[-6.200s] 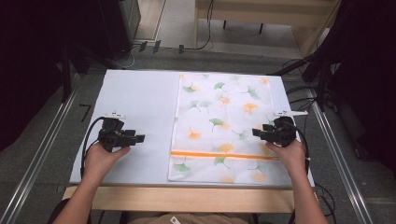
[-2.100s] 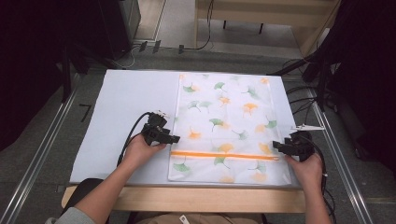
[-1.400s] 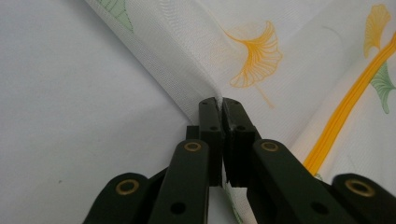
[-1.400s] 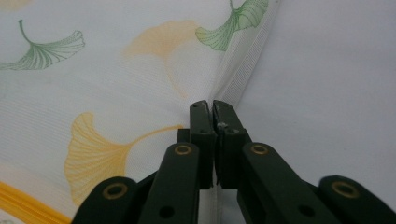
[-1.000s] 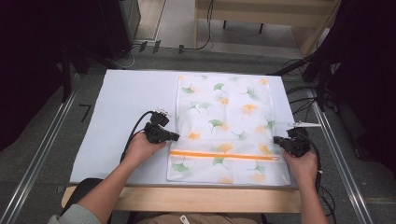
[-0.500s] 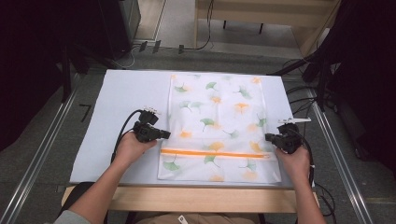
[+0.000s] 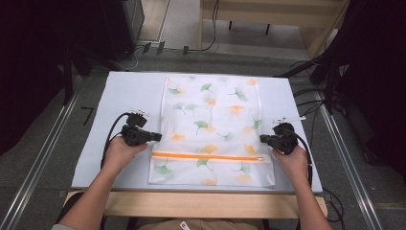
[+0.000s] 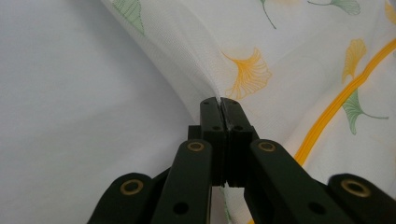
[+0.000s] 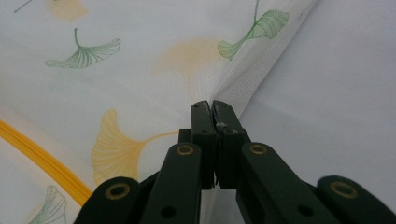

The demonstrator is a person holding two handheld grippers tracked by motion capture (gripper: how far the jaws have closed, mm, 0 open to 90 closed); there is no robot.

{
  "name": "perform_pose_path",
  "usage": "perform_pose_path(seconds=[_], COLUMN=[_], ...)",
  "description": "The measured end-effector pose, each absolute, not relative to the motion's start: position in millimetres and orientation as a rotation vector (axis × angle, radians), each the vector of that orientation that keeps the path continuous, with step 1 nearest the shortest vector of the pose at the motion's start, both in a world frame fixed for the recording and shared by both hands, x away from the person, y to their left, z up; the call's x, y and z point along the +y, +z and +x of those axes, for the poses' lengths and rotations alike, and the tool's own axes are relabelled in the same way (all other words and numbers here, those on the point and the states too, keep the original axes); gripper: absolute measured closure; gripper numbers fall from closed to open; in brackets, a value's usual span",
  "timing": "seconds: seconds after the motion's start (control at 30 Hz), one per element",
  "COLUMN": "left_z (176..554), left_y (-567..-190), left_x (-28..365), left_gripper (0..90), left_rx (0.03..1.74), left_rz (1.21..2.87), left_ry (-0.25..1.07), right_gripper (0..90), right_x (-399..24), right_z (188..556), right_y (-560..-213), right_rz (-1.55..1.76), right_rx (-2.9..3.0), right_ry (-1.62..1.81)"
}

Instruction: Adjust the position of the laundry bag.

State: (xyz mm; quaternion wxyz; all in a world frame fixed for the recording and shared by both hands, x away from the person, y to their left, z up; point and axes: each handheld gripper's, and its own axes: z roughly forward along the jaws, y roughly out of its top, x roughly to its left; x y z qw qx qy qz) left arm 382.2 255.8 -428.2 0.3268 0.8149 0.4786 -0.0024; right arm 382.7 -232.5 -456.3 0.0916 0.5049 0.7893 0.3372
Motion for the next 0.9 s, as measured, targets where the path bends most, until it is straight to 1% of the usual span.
perform_pose_path(seconds=[0.33, 0.67, 0.9], left_z=[378.7, 375.3, 374.6], left_y=[-426.9, -426.7, -428.1], left_x=[275.4, 291.9, 293.8], left_gripper=[90.0, 90.0, 89.7], left_rx=[1.308, 1.363, 1.377], left_rz=[2.133, 2.096, 2.097], left_ry=[0.016, 0.044, 0.048], right_gripper=[89.8, 89.8, 89.7], right_x=[-209.3, -196.5, -190.1], right_z=[384.4, 388.8, 391.1], right_y=[-453.6, -453.9, -457.0], right_rz=[1.422, 1.392, 1.373], right_rx=[2.398, 2.445, 2.467], right_ry=[0.997, 1.008, 0.996])
